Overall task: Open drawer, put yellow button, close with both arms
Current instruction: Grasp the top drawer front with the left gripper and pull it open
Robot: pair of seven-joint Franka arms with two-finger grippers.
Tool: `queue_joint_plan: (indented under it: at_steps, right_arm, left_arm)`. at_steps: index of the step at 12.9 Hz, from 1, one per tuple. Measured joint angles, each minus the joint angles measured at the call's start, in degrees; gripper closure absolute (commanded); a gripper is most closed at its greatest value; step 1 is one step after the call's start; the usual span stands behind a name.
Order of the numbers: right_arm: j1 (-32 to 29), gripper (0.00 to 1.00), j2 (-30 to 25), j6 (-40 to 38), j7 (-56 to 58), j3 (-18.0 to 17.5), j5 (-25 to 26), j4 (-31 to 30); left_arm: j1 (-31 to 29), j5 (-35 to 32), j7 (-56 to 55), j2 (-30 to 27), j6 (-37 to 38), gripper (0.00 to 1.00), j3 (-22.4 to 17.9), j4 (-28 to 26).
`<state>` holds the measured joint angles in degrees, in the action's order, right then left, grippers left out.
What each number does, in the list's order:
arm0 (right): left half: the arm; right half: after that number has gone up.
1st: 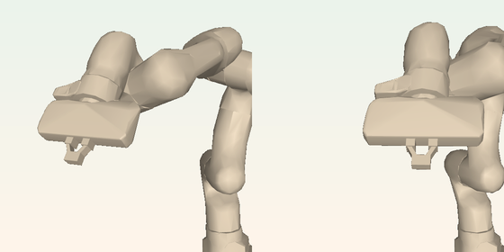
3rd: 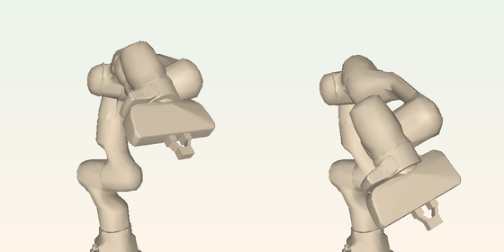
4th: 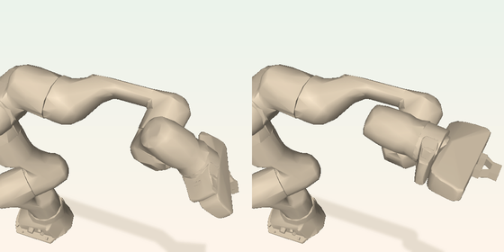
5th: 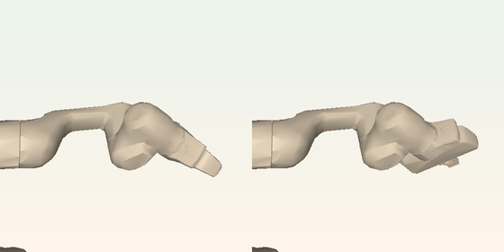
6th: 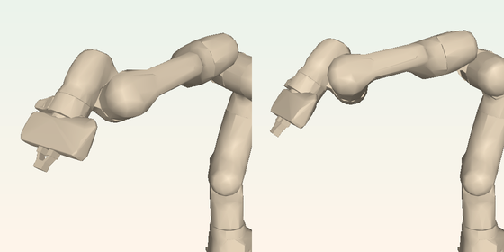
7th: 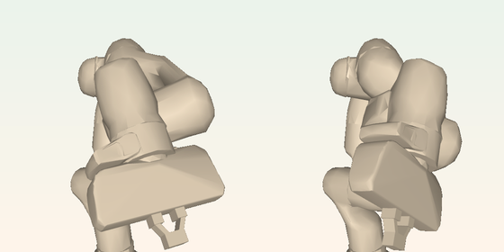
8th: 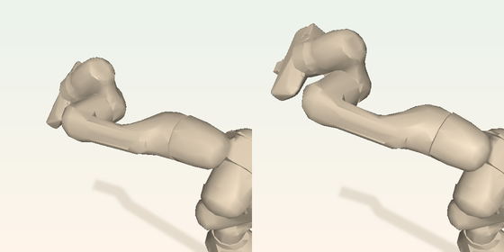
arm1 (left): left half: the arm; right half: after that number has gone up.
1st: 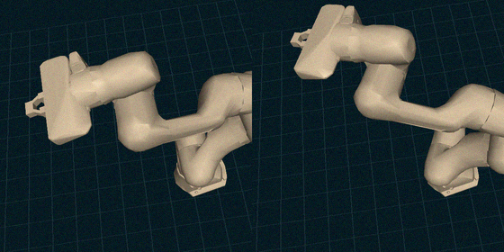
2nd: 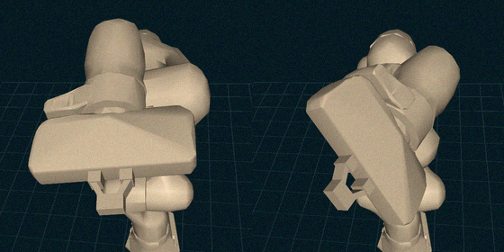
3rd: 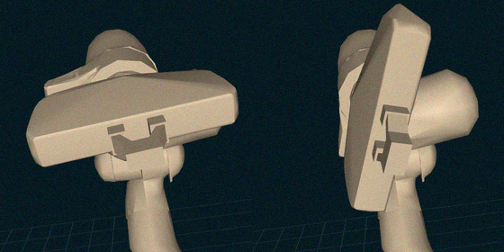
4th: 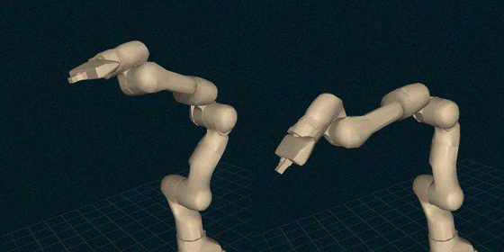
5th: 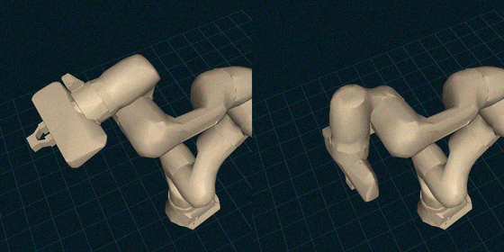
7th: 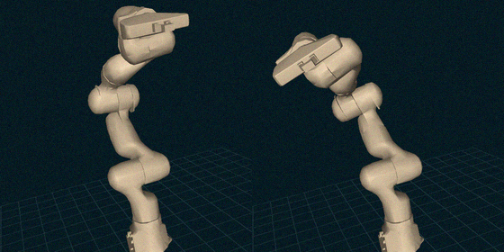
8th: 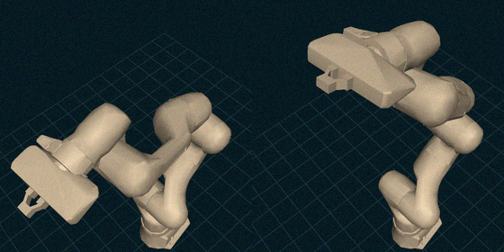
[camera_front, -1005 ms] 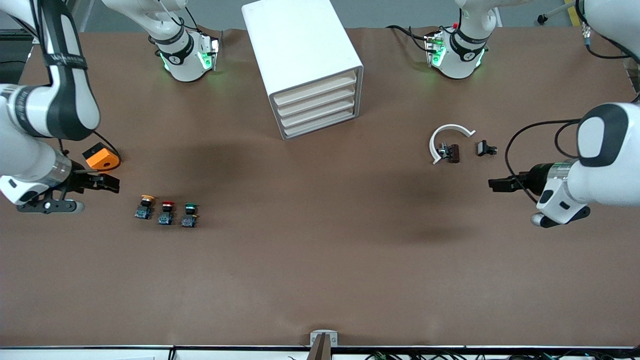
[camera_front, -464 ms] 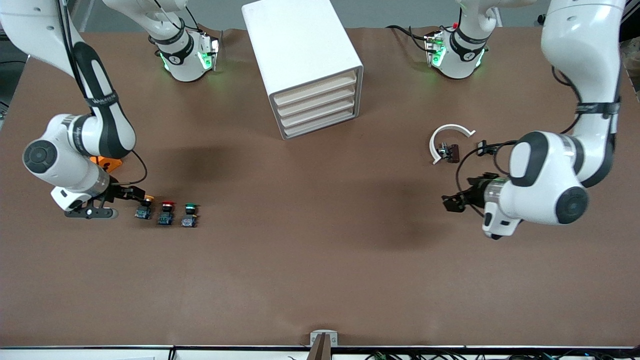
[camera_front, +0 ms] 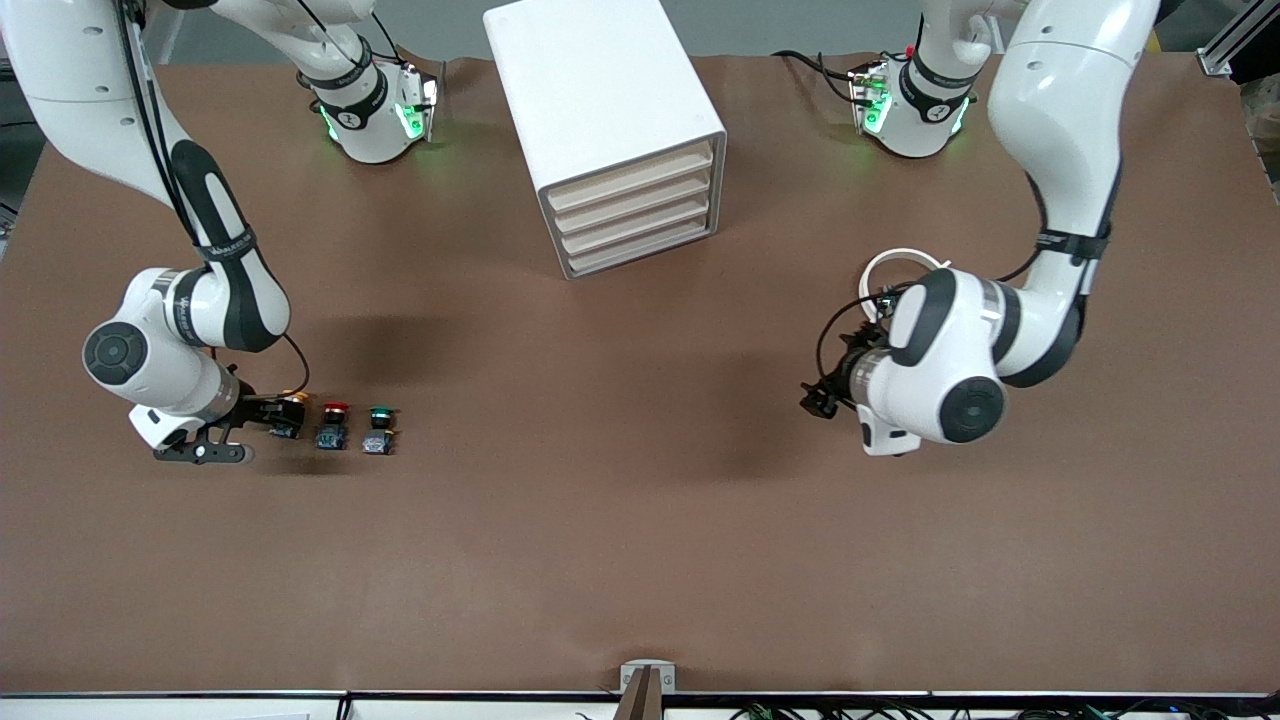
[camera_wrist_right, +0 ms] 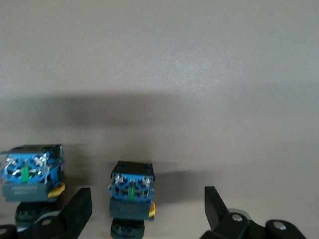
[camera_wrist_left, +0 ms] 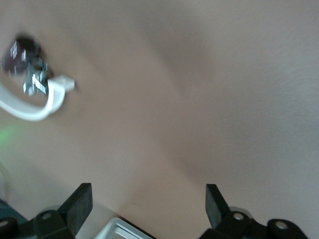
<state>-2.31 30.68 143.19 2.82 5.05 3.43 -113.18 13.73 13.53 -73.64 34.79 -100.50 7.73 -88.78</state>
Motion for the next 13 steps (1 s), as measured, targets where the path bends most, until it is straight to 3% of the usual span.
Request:
queue_joint_plan:
  at_steps: [4, 5, 9, 11, 13]
  right_arm:
    - [0.01, 0.0, 3.33, 0.01, -0.31, -0.07, -2.69, 1.95]
    - [0.03, 0.04, 3.53, -0.01, -0.31, -0.13, -3.58, 1.98]
    - [0.12, 0.64, 3.76, -0.25, -0.31, -0.33, -4.33, 2.02]
    - [0.17, 0.84, 3.66, -0.66, -0.31, -0.43, -4.41, 2.64]
    - [0.14, 0.95, 3.53, -1.0, -0.3, -0.42, -4.43, 3.08]
  left_arm:
    - [2.73, 3.25, -20.7, 0.19, 3.82, 0.0, 0.13, 0.04]
    - [4.13, 4.01, -23.97, 0.23, 6.68, 0.0, 0.16, 0.03]
    - [7.75, 16.91, -35.3, 0.79, 16.27, 0.0, 0.13, 0.0]
    - [7.83, 24.33, -43.8, 1.05, 17.78, 0.01, 0.12, 0.0]
    - [9.15, 29.64, -51.18, 1.44, 18.4, 0.13, 0.15, -0.01]
